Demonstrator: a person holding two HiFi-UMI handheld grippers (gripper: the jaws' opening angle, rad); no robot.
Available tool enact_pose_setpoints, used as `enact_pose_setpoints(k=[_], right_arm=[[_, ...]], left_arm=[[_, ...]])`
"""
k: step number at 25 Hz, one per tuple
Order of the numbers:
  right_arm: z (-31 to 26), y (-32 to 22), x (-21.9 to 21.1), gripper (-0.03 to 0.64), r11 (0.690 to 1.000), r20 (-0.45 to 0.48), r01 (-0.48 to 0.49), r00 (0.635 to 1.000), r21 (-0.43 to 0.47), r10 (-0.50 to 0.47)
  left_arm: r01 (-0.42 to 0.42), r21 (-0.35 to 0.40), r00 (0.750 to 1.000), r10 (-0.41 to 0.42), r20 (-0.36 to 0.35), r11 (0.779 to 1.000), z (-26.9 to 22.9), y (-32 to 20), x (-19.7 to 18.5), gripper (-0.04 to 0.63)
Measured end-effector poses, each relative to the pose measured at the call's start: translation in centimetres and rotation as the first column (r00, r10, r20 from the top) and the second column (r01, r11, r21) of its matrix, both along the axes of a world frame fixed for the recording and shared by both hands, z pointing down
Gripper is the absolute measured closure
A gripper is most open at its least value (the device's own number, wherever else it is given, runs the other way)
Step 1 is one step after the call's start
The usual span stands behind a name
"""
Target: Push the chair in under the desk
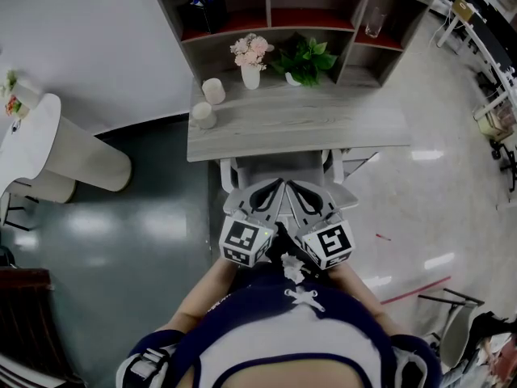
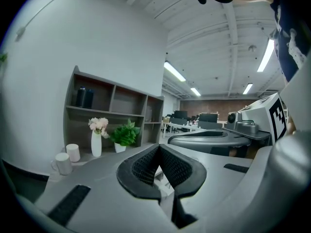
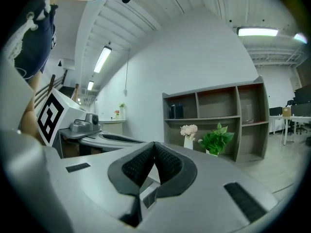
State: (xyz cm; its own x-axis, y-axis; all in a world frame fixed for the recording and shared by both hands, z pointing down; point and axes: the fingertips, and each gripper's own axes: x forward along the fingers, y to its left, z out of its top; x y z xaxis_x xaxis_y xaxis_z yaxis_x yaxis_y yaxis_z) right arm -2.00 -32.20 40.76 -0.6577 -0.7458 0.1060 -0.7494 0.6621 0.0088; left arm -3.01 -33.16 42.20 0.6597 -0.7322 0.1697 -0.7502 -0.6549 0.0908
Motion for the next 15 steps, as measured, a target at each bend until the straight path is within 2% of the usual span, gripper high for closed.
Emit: enact_pose_setpoints(k=[15], right_arm=[[0.65,-0.21,0.64,0.606,0.999,-0.008,0.005,1.0,-0.035,-0.005]], left_arm=[[-0.014,-0.035,1.0,0.014,0.017,0.999,0.66,-0.04,0.69,0.586]])
